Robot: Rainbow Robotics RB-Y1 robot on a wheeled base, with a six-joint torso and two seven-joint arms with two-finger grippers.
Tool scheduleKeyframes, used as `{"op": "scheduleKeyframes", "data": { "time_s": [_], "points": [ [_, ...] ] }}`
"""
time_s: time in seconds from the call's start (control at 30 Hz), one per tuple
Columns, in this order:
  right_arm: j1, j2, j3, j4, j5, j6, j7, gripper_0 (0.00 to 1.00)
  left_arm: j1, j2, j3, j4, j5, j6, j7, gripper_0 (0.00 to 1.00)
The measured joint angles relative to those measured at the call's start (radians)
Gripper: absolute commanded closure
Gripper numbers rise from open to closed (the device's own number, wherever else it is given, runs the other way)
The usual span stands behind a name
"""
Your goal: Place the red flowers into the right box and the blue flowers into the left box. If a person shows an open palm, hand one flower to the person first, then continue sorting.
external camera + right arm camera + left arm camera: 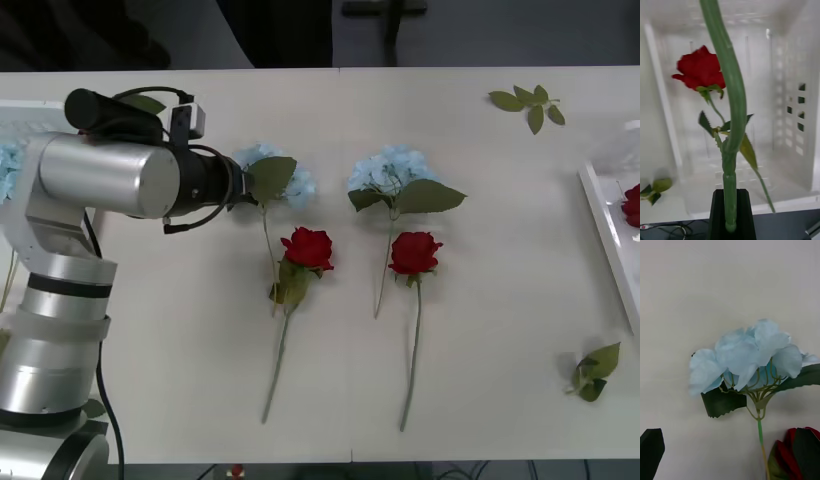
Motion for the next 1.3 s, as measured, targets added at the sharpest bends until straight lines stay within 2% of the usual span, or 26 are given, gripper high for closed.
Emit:
{"op": "scheduleKeyframes", "data": {
  "time_s": [0.17,0.4,0.53,0.63,0.7,0.73,0.77,0.8,0.83,0.87,1.3],
  "points": [
    [-0.001,0.030,0.048,0.073,0.078,-0.104,0.003,1.00,-0.033,-0.036,-0.052,0.113,-0.085,-0.069,0.007,0.00],
    [-0.001,0.160,0.055,0.136,0.182,-0.271,0.006,1.00,-0.040,-0.037,-0.135,0.227,-0.108,-0.143,0.007,0.00],
    [-0.001,0.208,0.056,0.145,0.216,-0.308,0.006,1.00,-0.061,-0.037,-0.173,0.280,-0.127,-0.143,0.007,0.00],
    [-0.001,0.215,0.073,0.161,0.216,-0.340,0.010,0.96,-0.075,-0.037,-0.196,0.311,-0.127,-0.160,0.007,0.00],
    [-0.001,0.215,0.096,0.169,0.216,-0.357,0.024,0.85,-0.077,-0.037,-0.204,0.316,-0.127,-0.171,0.007,0.00],
    [-0.001,0.215,0.107,0.172,0.216,-0.364,0.036,0.73,-0.077,-0.037,-0.205,0.316,-0.125,-0.172,0.007,0.00],
    [-0.001,0.215,0.116,0.173,0.216,-0.368,0.041,0.36,-0.077,-0.037,-0.205,0.316,-0.123,-0.172,0.007,0.00],
    [-0.001,0.215,0.123,0.173,0.216,-0.369,0.041,0.17,-0.077,-0.037,-0.205,0.316,-0.122,-0.172,0.007,0.00],
    [-0.001,0.215,0.127,0.173,0.216,-0.369,0.041,0.06,-0.077,-0.037,-0.205,0.316,-0.121,-0.172,0.007,0.00],
    [-0.001,0.215,0.128,0.173,0.216,-0.369,0.041,0.00,-0.077,-0.037,-0.205,0.316,-0.121,-0.172,0.007,0.00],
    [-0.001,0.215,0.111,0.162,0.194,-0.352,0.043,0.00,-0.077,-0.037,-0.205,0.316,-0.121,-0.172,0.007,0.00]
  ]
}}
